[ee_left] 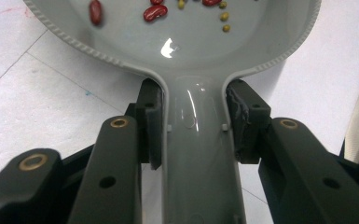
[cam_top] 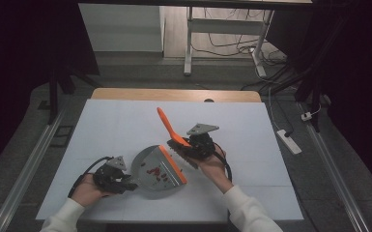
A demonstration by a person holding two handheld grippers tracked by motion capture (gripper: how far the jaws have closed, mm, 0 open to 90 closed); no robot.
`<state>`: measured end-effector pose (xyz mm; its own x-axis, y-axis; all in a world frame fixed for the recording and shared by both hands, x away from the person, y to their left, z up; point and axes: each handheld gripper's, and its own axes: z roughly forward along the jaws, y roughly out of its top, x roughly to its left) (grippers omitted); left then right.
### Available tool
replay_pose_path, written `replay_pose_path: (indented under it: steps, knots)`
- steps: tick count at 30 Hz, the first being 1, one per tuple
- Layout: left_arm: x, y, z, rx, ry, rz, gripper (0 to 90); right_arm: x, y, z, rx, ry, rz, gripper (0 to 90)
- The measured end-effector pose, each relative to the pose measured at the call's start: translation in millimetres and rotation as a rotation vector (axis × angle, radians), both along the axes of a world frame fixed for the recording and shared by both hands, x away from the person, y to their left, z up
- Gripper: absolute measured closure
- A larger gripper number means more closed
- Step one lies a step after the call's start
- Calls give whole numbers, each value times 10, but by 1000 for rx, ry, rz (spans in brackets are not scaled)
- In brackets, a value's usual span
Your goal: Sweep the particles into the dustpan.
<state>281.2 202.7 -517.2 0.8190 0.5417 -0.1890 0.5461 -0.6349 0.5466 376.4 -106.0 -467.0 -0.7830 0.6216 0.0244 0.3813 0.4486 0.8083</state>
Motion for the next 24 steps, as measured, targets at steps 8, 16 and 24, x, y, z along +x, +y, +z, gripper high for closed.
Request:
replay_pose_path:
  steps: [8,16,24]
  knots:
    - [5,11,3,-2,1,-2,618,141,-106,-97,-35,5,-70,701]
    - [5,4,-5,-4,1,7,618,329,-251,-140,-60,13,-140,700]
    - [-15,4,-2,-3,-4,13,618,499,-241,-178,-104,14,-160,701]
